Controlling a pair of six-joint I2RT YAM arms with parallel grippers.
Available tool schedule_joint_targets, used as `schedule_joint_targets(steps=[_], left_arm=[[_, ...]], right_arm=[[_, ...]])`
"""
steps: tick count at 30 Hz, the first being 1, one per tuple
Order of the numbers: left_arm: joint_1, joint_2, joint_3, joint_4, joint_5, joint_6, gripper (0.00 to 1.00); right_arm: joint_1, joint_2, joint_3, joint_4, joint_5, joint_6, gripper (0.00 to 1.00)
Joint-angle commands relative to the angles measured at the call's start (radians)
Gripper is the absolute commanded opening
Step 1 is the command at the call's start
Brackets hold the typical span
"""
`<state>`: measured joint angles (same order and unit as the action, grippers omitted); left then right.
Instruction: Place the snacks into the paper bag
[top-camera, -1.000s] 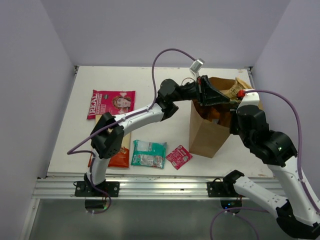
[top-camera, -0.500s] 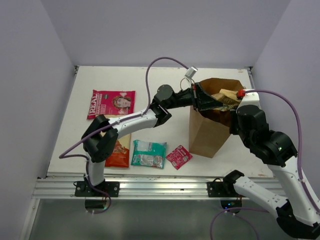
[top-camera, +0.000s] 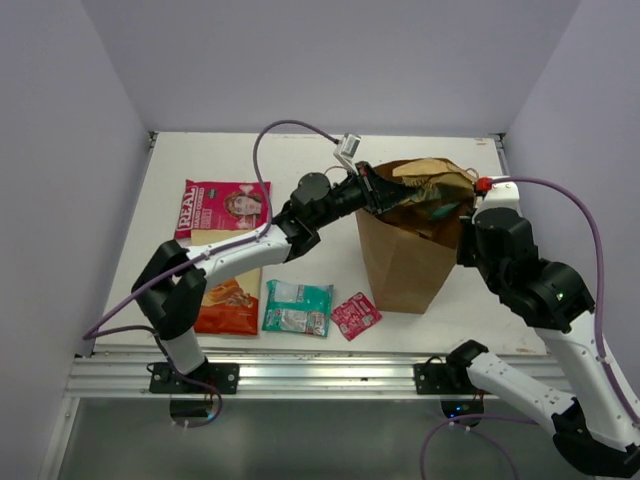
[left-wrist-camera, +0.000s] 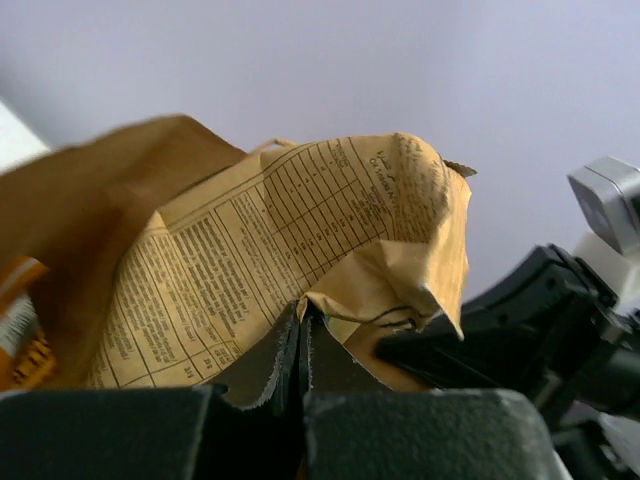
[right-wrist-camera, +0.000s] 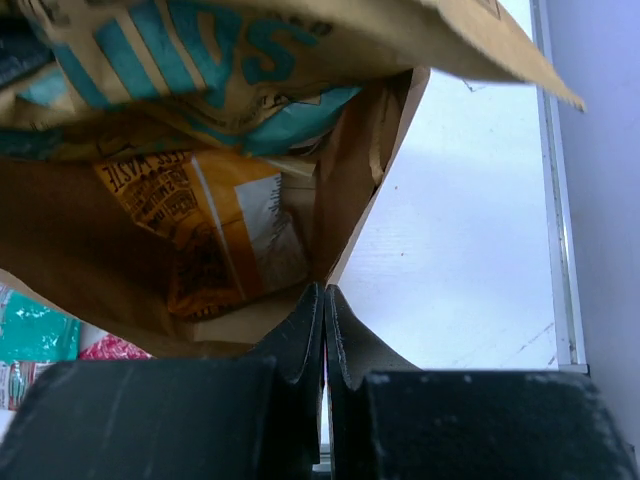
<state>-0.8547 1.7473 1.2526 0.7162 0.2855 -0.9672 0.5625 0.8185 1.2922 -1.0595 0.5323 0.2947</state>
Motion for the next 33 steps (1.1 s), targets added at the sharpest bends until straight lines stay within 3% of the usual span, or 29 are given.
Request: schedule_joint_targets(steps=[1, 4, 5, 8, 9, 10, 18, 20, 21, 25, 26, 28, 30, 33], left_arm=[[0.020, -0.055, 0.140, -0.225, -0.215, 0.215, 0.00], [0.020, -0.055, 0.276, -0.354, -0.249, 0.312, 0.01], [0.019, -0.057, 0.303, -0.406, -0.253, 0.333, 0.06], [0.017, -0.089, 0.344, -0.474, -0.269, 0.401, 0.36], [0.017, -0.115, 0.340, -0.483, -0.275, 0.422, 0.56], [0.017, -0.127, 0.326, -0.494, -0.281, 0.432, 0.60], [0.011, -0.329, 0.179, -0.462, -0.393, 0.541, 0.64], [0.009, -0.380, 0.121, -0.462, -0.491, 0.580, 0.63], [0.008, -0.431, 0.099, -0.472, -0.614, 0.619, 0.60], [0.020, -0.535, -0.152, -0.517, -0.923, 0.656, 0.56], [0.029, -0.548, -0.197, -0.537, -0.939, 0.641, 0.57], [0.045, -0.552, -0.290, -0.604, -0.951, 0.561, 0.61], [0.066, -0.533, -0.334, -0.725, -0.991, 0.475, 0.75], [0.117, -0.543, -0.419, -0.834, -1.000, 0.386, 0.82]], right_arm=[[-0.001, -0.001, 0.039, -0.005, 0.014, -0.003, 0.00], [-0.001, 0.002, 0.036, 0.001, 0.005, -0.003, 0.00], [-0.003, 0.002, 0.036, 0.004, 0.006, -0.003, 0.00], [-0.001, 0.001, 0.036, 0.006, 0.006, -0.005, 0.00], [-0.001, 0.001, 0.038, 0.007, 0.008, -0.005, 0.00], [-0.001, 0.002, 0.038, 0.006, 0.008, -0.006, 0.00], [-0.001, 0.019, 0.035, 0.026, -0.017, -0.006, 0.00], [-0.001, 0.019, 0.035, 0.026, -0.022, -0.003, 0.00], [-0.001, 0.016, 0.035, 0.026, -0.022, -0.005, 0.00], [-0.001, 0.011, 0.035, 0.030, -0.022, -0.008, 0.00], [0.000, 0.010, 0.033, 0.032, -0.020, -0.011, 0.00], [-0.001, 0.011, 0.032, 0.035, -0.018, -0.017, 0.00], [-0.001, 0.014, 0.029, 0.038, -0.025, -0.023, 0.00], [-0.001, 0.014, 0.021, 0.047, -0.041, -0.028, 0.00]])
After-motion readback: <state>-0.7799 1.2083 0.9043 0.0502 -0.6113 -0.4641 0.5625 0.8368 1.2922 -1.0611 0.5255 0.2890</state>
